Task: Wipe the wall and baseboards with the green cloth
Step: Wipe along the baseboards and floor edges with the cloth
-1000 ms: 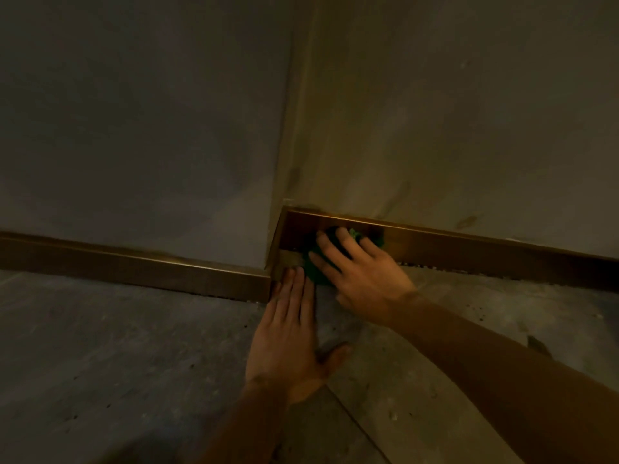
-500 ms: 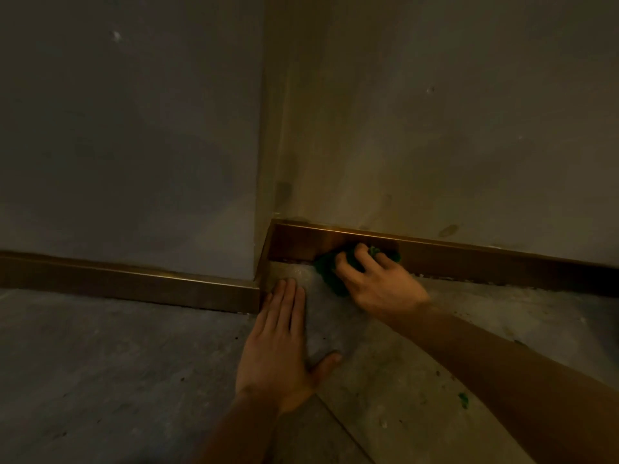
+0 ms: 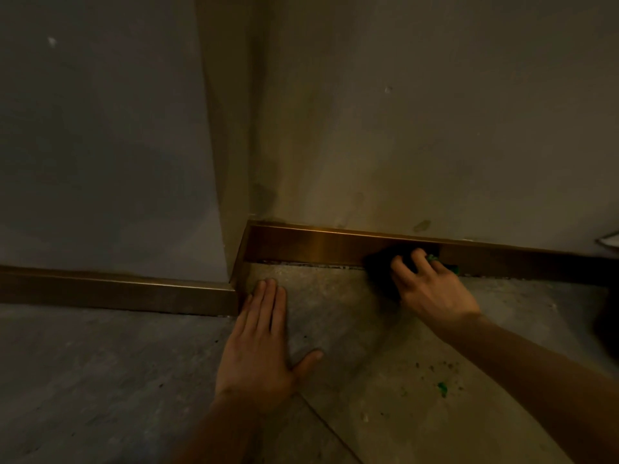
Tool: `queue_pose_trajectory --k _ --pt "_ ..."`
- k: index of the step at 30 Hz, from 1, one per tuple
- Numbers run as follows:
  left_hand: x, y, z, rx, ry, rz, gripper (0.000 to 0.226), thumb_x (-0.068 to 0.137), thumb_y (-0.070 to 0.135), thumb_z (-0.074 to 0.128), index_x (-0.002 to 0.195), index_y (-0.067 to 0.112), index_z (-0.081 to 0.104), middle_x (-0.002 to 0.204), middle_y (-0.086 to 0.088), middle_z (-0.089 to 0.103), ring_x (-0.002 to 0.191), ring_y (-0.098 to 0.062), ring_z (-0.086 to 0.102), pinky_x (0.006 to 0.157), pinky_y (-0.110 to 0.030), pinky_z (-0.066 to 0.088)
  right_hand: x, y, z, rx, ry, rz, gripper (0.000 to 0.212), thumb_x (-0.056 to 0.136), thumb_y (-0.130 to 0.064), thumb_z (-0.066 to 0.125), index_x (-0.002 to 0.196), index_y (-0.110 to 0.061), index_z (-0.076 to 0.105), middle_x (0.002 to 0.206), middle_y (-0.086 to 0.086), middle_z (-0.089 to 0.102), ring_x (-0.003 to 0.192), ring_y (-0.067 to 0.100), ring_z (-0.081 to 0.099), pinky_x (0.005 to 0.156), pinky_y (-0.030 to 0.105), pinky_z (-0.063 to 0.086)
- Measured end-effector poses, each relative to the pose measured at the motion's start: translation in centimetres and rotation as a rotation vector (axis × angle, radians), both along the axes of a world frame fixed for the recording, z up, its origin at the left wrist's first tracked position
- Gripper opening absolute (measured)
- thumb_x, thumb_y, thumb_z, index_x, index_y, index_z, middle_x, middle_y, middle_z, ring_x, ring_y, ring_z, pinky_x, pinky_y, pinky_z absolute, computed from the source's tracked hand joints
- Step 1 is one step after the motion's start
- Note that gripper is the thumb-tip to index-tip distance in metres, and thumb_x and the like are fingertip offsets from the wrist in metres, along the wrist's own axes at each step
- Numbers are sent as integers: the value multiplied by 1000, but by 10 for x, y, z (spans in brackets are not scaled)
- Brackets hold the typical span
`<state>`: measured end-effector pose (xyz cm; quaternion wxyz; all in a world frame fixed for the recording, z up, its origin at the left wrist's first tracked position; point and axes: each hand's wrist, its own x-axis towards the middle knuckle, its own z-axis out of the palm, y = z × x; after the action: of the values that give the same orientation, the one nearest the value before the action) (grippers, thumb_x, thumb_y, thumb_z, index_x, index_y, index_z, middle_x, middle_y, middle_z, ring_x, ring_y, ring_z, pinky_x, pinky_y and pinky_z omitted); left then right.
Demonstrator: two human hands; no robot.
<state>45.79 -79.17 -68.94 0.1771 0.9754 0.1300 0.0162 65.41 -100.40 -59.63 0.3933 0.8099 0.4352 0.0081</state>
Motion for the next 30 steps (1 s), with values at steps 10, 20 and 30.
queue_pose_trajectory --k 10,20,30 --pt "1 0 0 5 30 -3 115 80 93 18 158 12 -8 168 -8 -10 153 -20 -16 125 -46 9 -15 -30 51 123 -26 -225 58 81 -19 72 135 -15 52 138 13 31 117 36 33 66 34 50" --pt "7 0 60 -162 16 -131 112 73 96 23 157 30 -11 168 0 -4 153 -17 -7 124 -40 3 -79 3 79 551 235 -159 71 82 -19 73 137 -25 28 136 4 38 114 29 36 66 34 53" --pt "11 -7 138 -261 -217 -282 81 81 53 73 144 45 23 137 9 55 120 -16 56 97 -40 51 -129 41 102 1047 524 -138 71 73 -19 76 130 -30 34 119 -10 51 105 10 45 83 26 46"
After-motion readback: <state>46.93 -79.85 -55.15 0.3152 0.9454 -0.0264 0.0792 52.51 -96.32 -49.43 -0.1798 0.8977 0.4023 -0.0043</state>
